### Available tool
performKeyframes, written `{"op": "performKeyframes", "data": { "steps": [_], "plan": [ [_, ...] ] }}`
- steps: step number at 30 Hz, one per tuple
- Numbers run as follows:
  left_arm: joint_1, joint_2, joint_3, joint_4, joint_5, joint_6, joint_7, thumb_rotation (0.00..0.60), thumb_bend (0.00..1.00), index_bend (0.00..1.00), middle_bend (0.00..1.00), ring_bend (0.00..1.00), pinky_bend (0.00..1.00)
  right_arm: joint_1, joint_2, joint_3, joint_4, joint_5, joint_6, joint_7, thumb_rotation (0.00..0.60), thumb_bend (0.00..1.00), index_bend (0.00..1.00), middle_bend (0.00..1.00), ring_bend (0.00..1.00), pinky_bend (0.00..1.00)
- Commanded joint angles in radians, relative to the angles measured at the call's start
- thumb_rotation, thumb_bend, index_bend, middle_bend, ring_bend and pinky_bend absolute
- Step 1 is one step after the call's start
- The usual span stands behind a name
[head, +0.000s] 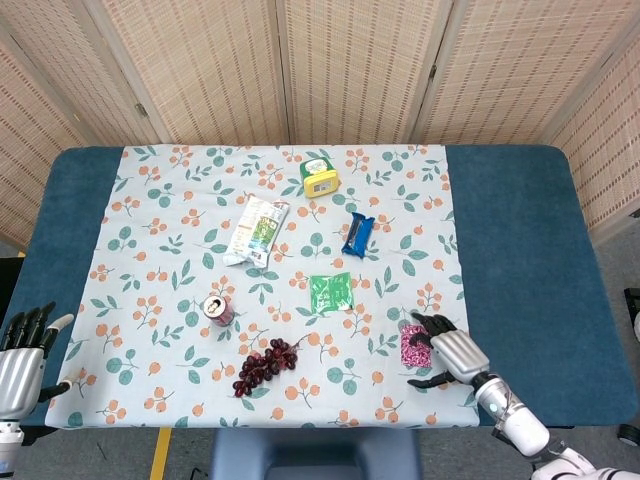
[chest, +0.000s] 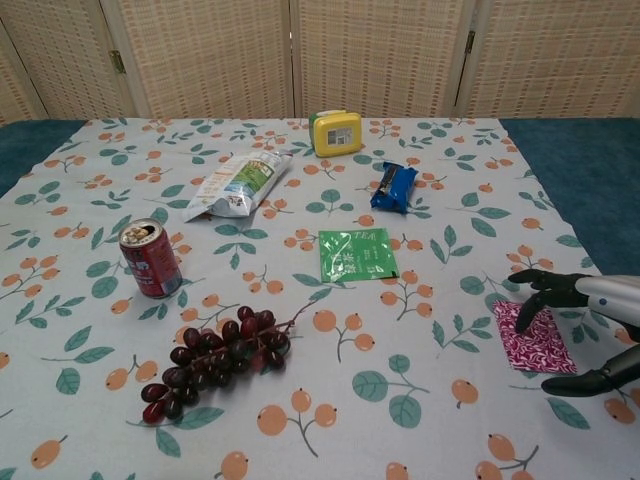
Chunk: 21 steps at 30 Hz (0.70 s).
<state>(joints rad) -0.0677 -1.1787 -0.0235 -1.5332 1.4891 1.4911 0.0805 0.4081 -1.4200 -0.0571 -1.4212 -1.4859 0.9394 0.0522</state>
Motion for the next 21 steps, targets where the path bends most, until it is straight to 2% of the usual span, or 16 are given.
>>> {"op": "performKeyframes", "data": {
  "steps": [1, 21],
  "plan": [
    [0.0, -0.001, 0.0, 0.001, 0.001, 0.0, 0.0, 0.6, 0.28, 0.23, 0.07, 0.07, 0.0, -0.008, 0.007, -0.005, 0.001, 0.007, 0.007, -0.004, 0.28, 0.15, 0.3, 0.03, 0.0, 0.0],
    [0.001, -0.008, 0.004, 0.009, 0.01, 0.001, -0.004, 0.6, 0.27, 0.24, 0.07, 0.07, 0.0, -0.1, 0.081, -0.034, 0.005, 0.058, 0.089, -0.012, 0.28, 0.15, 0.3, 0.03, 0.0, 0.0]
  ]
}}
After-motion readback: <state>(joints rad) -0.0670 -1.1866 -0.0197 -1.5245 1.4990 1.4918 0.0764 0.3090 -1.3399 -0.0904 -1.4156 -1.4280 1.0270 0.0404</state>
